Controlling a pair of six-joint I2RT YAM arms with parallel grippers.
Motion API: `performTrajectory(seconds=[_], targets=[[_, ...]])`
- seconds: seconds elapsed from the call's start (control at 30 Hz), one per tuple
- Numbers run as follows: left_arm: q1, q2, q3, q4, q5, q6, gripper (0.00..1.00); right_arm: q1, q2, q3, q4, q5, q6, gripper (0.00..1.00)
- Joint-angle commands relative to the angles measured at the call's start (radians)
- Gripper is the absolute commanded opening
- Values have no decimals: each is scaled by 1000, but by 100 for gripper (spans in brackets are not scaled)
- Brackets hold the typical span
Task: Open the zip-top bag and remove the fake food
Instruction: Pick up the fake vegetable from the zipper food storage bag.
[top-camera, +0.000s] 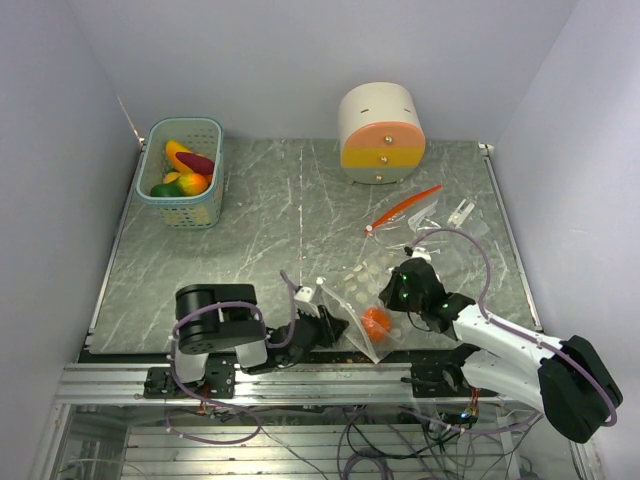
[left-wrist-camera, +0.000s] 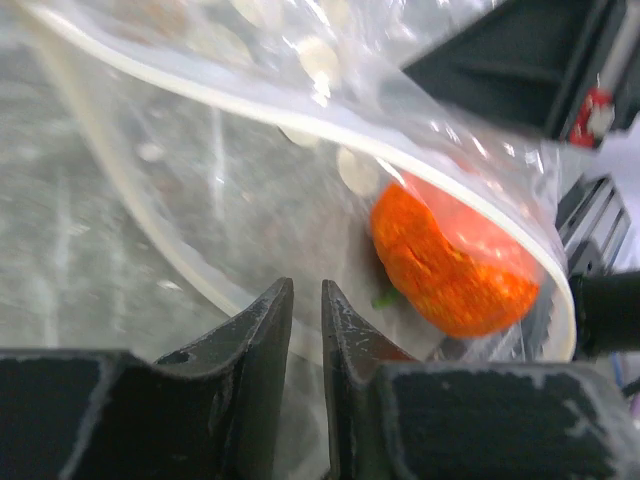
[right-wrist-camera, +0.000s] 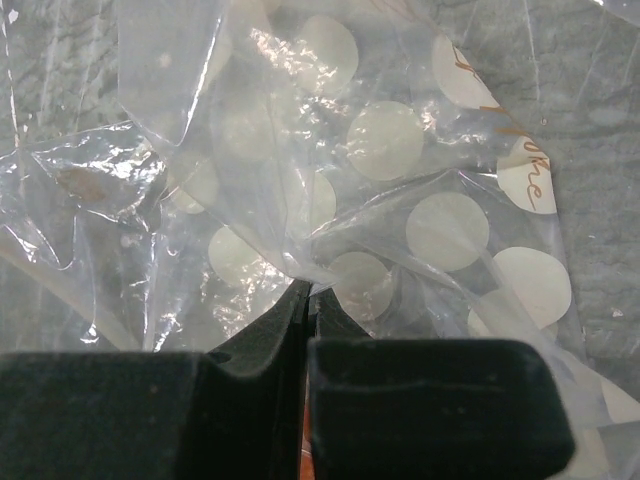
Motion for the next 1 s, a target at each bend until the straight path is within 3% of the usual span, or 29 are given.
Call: performTrajectory(seconds=[0.0,0.17,0.33,0.57,0.97], targets=[[79,138,-82,337,115,-108,33,-10,-9,-19,-1,-2,-13,0],[128,275,-85,544,194,-163,35,-10,3,-26,13,-10,-12,0],[132,239,-63,514,191,-141,35,-9,0,-29,12,-9,-13,0],[131,131,-6,348,181,-103,38,-10,14,-36,36,-27,-7,0],[144,198,70,377,205,-104,44,-10,-9,-51,28,-26,-7,0]])
